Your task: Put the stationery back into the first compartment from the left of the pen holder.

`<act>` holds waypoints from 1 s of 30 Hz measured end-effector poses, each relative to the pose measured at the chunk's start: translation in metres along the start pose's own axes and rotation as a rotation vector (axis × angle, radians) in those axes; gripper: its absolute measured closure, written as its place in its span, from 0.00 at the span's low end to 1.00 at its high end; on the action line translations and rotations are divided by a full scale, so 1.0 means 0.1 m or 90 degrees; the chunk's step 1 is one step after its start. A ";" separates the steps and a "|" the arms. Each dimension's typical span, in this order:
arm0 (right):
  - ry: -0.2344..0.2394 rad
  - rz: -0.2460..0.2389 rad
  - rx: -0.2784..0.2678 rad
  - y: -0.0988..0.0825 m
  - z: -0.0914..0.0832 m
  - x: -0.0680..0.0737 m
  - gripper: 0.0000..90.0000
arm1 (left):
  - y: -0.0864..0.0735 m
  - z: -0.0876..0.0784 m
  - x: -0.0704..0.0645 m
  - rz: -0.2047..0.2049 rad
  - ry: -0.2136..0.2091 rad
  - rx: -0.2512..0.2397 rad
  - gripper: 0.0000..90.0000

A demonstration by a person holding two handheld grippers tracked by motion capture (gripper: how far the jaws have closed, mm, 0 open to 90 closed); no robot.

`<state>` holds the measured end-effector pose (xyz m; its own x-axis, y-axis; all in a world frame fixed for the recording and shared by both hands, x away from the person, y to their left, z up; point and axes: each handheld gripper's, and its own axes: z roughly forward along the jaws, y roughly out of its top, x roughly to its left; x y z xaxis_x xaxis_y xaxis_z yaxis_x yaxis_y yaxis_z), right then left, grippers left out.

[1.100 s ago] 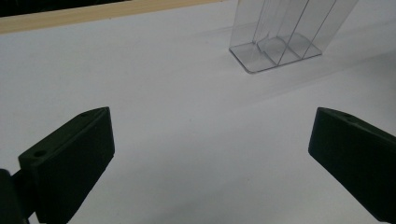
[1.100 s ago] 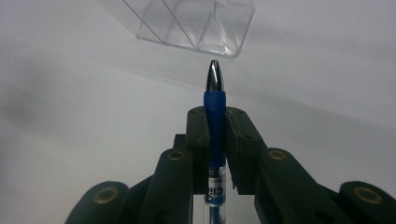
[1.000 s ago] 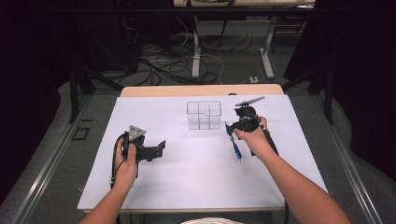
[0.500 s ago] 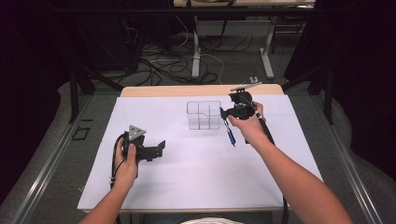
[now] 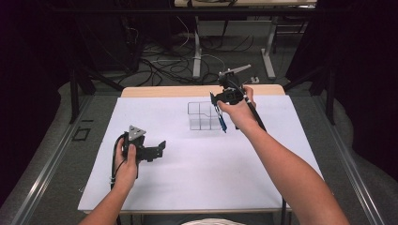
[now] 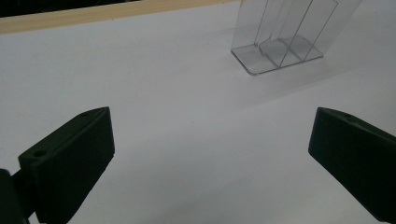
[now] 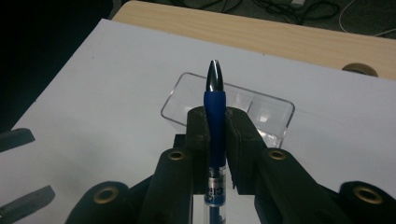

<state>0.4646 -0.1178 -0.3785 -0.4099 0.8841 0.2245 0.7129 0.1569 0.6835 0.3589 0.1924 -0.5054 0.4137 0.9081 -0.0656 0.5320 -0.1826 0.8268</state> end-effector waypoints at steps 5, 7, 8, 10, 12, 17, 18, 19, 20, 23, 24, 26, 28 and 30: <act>-0.003 -0.009 -0.013 0.15 0.04 0.11 0.89 | 0.00 -0.01 0.00 -0.002 0.000 -0.001 0.00; -0.004 -0.009 -0.018 0.20 0.06 0.15 0.89 | 0.01 -0.01 0.01 0.001 -0.001 0.002 0.00; -0.005 -0.011 -0.020 0.23 0.07 0.17 0.89 | 0.01 -0.01 0.01 0.000 -0.001 0.002 0.00; -0.009 -0.011 -0.027 0.28 0.10 0.20 0.89 | 0.00 -0.01 0.01 -0.005 0.000 -0.003 0.00; -0.015 -0.010 -0.032 0.33 0.12 0.23 0.89 | 0.00 -0.01 0.01 -0.008 0.001 -0.006 0.00; -0.035 -0.003 -0.046 0.45 0.20 0.30 0.89 | 0.00 -0.01 0.02 -0.013 0.001 -0.009 0.00; -0.039 -0.005 -0.052 0.47 0.22 0.32 0.89 | 0.00 -0.02 0.02 -0.013 0.001 -0.007 0.00; -0.042 -0.002 -0.058 0.50 0.23 0.33 0.89 | 0.00 -0.02 0.03 -0.012 0.002 -0.008 0.00; -0.045 -0.001 -0.068 0.52 0.24 0.35 0.89 | 0.00 -0.02 0.03 -0.012 0.002 -0.010 0.00; -0.052 -0.004 -0.087 0.57 0.28 0.39 0.89 | 0.00 -0.02 0.04 -0.019 0.001 -0.010 0.00; -0.056 -0.005 -0.094 0.59 0.30 0.41 0.89 | 0.00 -0.02 0.04 -0.020 0.001 -0.011 0.00; -0.063 -0.005 -0.105 0.61 0.33 0.43 0.89 | 0.00 -0.02 0.05 -0.022 0.000 -0.012 0.00; -0.068 -0.008 -0.115 0.62 0.37 0.45 0.89 | 0.00 -0.03 0.06 -0.021 0.000 -0.011 0.00; -0.074 -0.008 -0.122 0.62 0.41 0.46 0.89 | 0.00 -0.04 0.06 -0.023 -0.001 -0.014 0.00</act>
<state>0.5133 -0.0492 -0.3540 -0.3421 0.9291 0.1405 0.5819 0.0921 0.8080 0.3591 0.1993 -0.5035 0.3951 0.9135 -0.0966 0.5305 -0.1411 0.8358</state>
